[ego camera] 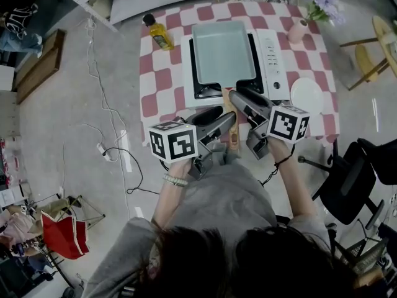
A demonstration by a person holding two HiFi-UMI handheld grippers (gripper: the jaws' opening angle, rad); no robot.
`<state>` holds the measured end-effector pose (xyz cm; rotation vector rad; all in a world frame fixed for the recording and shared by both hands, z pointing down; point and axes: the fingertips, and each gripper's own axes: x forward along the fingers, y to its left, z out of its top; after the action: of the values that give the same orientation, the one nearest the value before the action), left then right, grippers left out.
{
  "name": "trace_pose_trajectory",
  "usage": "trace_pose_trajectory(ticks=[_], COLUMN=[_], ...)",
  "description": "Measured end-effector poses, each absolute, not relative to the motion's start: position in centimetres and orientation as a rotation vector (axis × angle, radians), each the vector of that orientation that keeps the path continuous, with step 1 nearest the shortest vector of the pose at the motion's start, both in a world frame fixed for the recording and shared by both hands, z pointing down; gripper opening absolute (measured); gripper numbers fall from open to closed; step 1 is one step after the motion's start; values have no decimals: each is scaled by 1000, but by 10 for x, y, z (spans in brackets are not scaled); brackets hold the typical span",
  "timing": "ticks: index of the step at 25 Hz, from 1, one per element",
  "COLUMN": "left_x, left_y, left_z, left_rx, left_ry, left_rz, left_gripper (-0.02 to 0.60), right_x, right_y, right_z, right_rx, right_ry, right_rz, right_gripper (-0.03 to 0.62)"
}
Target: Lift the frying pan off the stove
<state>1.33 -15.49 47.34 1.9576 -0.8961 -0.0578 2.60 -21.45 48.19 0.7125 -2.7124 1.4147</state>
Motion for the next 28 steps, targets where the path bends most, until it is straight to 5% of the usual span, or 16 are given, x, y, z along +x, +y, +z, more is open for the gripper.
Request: trace_pose_trajectory(ticks=[28], left_x=[48], left_y=[-143], left_z=[480], left_rx=[1955], left_ry=[-544], left_rz=[25], left_gripper=[221], right_x=[-18], right_y=[-209], right_z=[487], right_rx=[170], right_ry=[-2529], right_rz=[1902], right_gripper=[233])
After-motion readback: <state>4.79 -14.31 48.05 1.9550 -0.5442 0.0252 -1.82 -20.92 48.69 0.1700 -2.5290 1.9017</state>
